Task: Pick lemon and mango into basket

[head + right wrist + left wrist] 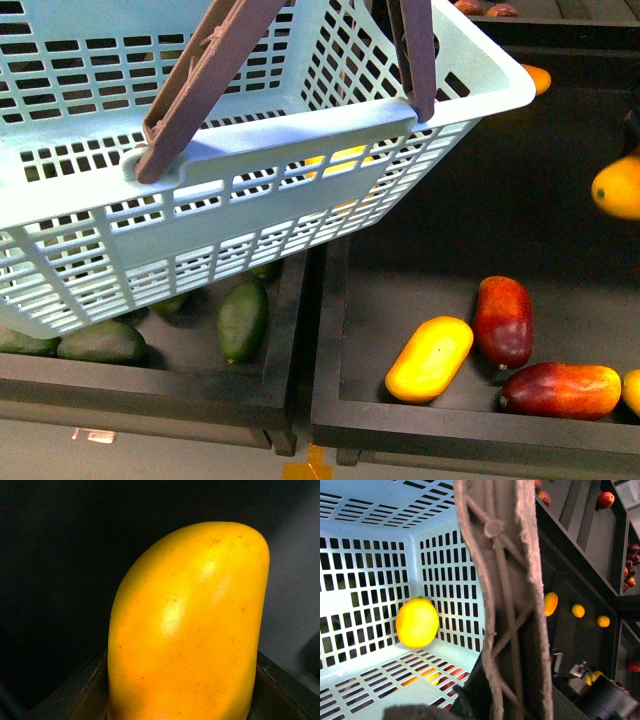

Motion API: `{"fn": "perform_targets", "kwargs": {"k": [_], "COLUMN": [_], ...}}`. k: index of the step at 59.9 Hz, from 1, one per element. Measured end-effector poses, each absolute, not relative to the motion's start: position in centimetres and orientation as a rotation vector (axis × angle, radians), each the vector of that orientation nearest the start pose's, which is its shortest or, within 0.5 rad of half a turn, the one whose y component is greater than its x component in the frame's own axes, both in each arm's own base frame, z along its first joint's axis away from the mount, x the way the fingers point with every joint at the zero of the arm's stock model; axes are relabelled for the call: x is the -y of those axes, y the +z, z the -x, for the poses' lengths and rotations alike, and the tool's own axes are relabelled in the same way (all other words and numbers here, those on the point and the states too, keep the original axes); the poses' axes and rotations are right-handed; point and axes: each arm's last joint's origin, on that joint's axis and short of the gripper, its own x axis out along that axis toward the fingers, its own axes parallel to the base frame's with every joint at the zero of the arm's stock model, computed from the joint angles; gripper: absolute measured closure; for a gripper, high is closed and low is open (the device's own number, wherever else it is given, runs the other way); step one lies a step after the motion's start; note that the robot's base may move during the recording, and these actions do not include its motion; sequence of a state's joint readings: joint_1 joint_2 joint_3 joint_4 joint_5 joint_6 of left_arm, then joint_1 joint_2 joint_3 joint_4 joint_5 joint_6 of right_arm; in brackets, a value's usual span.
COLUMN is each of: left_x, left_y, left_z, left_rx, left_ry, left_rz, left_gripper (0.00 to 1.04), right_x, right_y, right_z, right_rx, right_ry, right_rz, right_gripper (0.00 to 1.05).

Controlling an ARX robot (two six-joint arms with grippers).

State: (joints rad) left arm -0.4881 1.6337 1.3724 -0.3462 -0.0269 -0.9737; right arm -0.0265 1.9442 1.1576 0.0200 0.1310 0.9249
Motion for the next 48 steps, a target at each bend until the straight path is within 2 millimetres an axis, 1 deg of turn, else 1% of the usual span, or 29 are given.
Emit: {"fn": "perform_targets", "kwargs": {"k": [1, 2, 4, 5, 6, 10, 11, 16, 18, 28, 35, 42, 45, 47, 48], "left_x": [17.2, 17.2, 17.2, 17.2, 17.2, 17.2, 17.2, 17.2, 17.2, 17.2, 17.2, 17.2, 17.2, 17.2, 17.2], "left_y": [30.6, 30.6, 30.6, 30.6, 30.6, 30.6, 30.6, 30.6, 30.6, 30.6, 30.6, 30.6, 30.6, 30.6, 30.6], "left_z": [-32.6, -32.6, -32.6, -32.6, -32.6, -32.5, -32.6, -32.6, -32.6, -32.6, -32.6, -32.6, -32.6, -32.6, -32.6], "left_rx": [-0.752, -0.751, -0.751, -0.751, -0.751, -0.753, -0.753, -0.752, -0.751, -0.751, -0.751, -0.752, -0.752, -0.752, -0.752], "left_ry": [-0.121, -0.120, -0.120, -0.120, -0.120, -0.122, -0.122, -0.120, -0.119, -0.120, -0.120, -0.121, -0.121, -0.121, -0.121], "left_rz": [0.772, 0.772, 0.772, 0.772, 0.772, 0.772, 0.772, 0.772, 0.771, 0.772, 0.772, 0.772, 0.772, 0.772, 0.772], "left_gripper": [1.00, 1.00, 1.00, 1.00, 1.00, 1.00, 1.00, 1.00, 1.00, 1.00, 1.00, 1.00, 1.00, 1.00, 1.00], "right_x": [1.1, 0.5, -0.2, -1.3, -2.2, -5.4, -6.5, -10.1, -11.1, -14.3, -16.3, -18.4, -19.5, -19.7, -19.7], "right_y": [15.6, 16.5, 17.4, 18.6, 19.4, 22.0, 22.8, 25.0, 25.6, 27.3, 27.8, 27.3, 26.4, 26.1, 26.0], "right_z": [-40.1, -40.2, -40.1, -40.1, -40.0, -39.4, -39.2, -38.2, -37.9, -37.1, -36.6, -36.0, -35.8, -35.8, -35.8], "right_rx": [-0.630, -0.613, -0.598, -0.578, -0.566, -0.534, -0.526, -0.495, -0.484, -0.455, -0.466, -0.502, -0.536, -0.547, -0.548], "right_ry": [-0.477, -0.451, -0.424, -0.382, -0.353, -0.245, -0.208, -0.102, -0.072, 0.013, 0.061, 0.101, 0.113, 0.109, 0.108], "right_rz": [-0.836, -0.833, -0.829, -0.825, -0.823, -0.802, -0.792, -0.768, -0.764, -0.710, -0.672, -0.631, -0.611, -0.605, -0.604], "right_gripper": [0.42, 0.42, 0.42, 0.42, 0.42, 0.42, 0.42, 0.42, 0.42, 0.42, 0.42, 0.42, 0.41, 0.34, 0.32]}}
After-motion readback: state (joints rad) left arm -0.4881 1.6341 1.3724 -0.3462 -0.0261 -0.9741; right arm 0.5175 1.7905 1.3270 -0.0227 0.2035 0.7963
